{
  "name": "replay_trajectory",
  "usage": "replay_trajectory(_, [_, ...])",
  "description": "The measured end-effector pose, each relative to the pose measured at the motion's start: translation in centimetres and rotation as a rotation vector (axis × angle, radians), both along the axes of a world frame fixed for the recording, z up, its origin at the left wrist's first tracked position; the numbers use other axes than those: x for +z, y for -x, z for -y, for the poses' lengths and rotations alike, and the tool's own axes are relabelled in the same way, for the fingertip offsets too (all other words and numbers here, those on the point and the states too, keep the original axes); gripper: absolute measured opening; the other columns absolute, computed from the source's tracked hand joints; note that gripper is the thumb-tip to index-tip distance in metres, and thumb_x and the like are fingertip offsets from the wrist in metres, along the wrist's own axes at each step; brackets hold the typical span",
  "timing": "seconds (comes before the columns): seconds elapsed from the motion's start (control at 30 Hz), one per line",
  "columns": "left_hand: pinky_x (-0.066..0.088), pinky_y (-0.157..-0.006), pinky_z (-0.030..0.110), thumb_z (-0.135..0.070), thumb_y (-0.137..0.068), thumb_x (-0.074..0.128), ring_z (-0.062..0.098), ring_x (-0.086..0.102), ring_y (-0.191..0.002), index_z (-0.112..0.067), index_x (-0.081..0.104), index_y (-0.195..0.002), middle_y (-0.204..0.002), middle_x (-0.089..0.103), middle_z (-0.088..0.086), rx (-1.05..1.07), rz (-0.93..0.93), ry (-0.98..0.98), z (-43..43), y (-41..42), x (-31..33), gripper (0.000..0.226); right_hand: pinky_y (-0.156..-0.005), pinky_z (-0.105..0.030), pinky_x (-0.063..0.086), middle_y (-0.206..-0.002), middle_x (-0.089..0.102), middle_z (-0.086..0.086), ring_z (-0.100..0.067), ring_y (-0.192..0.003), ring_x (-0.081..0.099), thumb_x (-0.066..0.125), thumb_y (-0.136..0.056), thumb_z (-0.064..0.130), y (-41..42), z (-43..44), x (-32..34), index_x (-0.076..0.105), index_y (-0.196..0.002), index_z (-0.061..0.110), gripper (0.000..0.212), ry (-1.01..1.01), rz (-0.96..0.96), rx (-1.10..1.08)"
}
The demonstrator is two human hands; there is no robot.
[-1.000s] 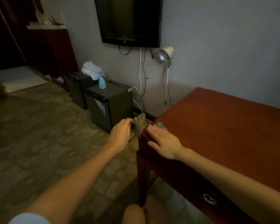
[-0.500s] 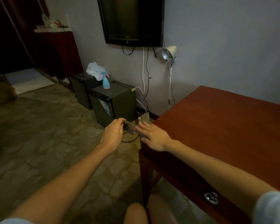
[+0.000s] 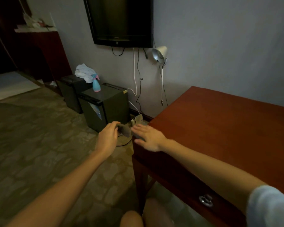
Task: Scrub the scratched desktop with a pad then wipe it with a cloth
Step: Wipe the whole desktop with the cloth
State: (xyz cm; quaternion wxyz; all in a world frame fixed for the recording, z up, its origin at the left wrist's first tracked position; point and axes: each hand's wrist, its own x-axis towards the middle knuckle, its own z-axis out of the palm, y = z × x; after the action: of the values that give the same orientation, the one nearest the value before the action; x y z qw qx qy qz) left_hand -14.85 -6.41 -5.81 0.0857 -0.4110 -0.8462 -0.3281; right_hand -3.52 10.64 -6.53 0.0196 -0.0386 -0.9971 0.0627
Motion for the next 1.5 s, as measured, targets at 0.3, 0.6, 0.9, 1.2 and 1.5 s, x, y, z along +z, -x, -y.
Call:
replay_trajectory(0.3, [0.039, -0.081, 0.018, -0.013, -0.1, 0.041, 0.01, 0.055, -0.103, -0.015, 0.054, -0.127, -0.12, 0.057, 0.002, -0.06, 0.021, -0.017, -2.6, -0.8, -0.3, 0.03, -0.118, -0.026, 0.003, -0.158, 0.02, 0.002, -0.014, -0.147, 0.011, 0.031, -0.099, 0.037, -5.5, -5.4, -0.3, 0.019, -0.151, 0.025, 0.055, 0.072, -0.071, -0.029])
replay_trajectory(0.6, [0.04, -0.08, 0.019, -0.011, -0.1, 0.043, 0.016, 0.057, -0.104, -0.014, 0.055, -0.126, -0.12, 0.059, 0.004, 0.003, 0.018, -0.017, -0.6, 0.2, -0.5, 0.029, -0.119, -0.042, 0.015, -0.153, 0.032, 0.002, -0.016, -0.146, 0.015, 0.038, -0.1, 0.031, 0.4, -0.5, -0.4, 0.031, -0.148, 0.026, 0.049, 0.091, -0.064, -0.015])
replay_trajectory(0.9, [0.042, -0.083, 0.019, -0.01, -0.1, 0.043, 0.015, 0.057, -0.106, -0.013, 0.055, -0.127, -0.12, 0.058, 0.005, -0.036, 0.058, -0.044, -1.7, -0.5, -1.4, 0.03, -0.12, -0.035, -0.001, -0.158, 0.016, 0.009, -0.004, -0.145, 0.003, 0.035, -0.101, 0.026, -5.9, -5.4, -0.6, 0.019, -0.15, 0.028, 0.051, 0.112, -0.05, 0.035])
replay_trajectory(1.2, [0.048, -0.083, 0.027, -0.013, -0.1, 0.042, 0.017, 0.059, -0.105, -0.015, 0.053, -0.129, -0.122, 0.058, 0.003, -0.014, 0.052, -0.136, -4.5, -2.5, -0.7, 0.032, -0.119, -0.037, 0.006, -0.152, 0.034, -0.003, -0.016, -0.146, 0.016, 0.036, -0.1, 0.028, 1.0, -2.7, -0.3, 0.047, -0.137, 0.015, 0.041, 0.056, -0.038, 0.03])
replay_trajectory(1.5, [0.048, -0.095, 0.033, -0.011, -0.098, 0.044, 0.015, 0.055, -0.114, -0.014, 0.052, -0.132, -0.128, 0.054, 0.002, -0.107, -0.005, -0.138, -7.8, -3.4, -1.6, 0.035, -0.119, -0.033, 0.002, -0.159, 0.013, 0.002, -0.012, -0.147, 0.004, 0.032, -0.103, 0.028, -1.1, -11.6, 0.0, 0.016, -0.151, 0.023, 0.051, 0.055, -0.025, -0.011])
